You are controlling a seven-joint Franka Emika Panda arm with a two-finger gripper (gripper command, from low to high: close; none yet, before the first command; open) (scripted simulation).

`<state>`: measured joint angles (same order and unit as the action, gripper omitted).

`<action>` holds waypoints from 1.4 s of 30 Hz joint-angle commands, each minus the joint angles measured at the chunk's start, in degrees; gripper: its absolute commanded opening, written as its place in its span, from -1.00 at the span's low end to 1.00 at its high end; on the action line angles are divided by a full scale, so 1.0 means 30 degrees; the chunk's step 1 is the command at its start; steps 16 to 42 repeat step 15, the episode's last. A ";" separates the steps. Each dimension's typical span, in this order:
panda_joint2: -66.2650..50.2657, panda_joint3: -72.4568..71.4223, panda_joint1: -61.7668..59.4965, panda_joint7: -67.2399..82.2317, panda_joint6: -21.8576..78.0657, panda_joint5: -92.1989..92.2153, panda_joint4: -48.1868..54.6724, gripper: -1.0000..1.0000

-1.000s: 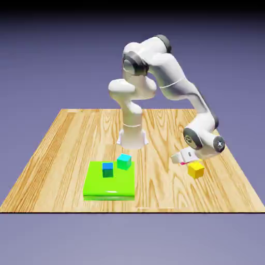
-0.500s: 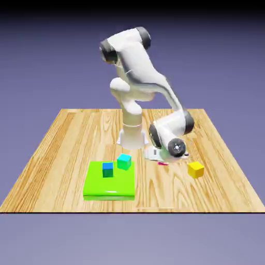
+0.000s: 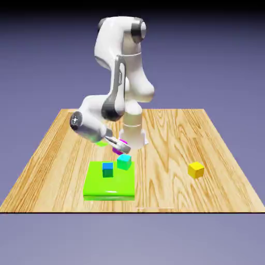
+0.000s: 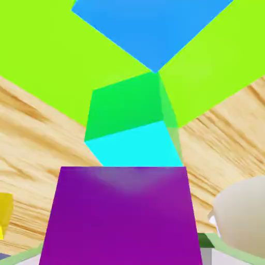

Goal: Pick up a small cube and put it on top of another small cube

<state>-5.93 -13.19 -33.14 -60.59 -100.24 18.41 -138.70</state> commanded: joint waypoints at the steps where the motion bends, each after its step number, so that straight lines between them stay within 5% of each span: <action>1: -0.0043 0.0644 0.0682 0.0073 -0.0141 0.0049 -0.0116 -1.00; 14: -0.0582 0.8684 0.9316 0.1099 -0.1976 0.1247 -0.1568 -1.00; 15: -0.0582 0.8685 0.9316 0.1099 -0.1976 0.1247 -0.1568 1.00; 42: -0.0582 0.8685 0.9316 0.1099 -0.1976 0.1247 -0.1568 1.00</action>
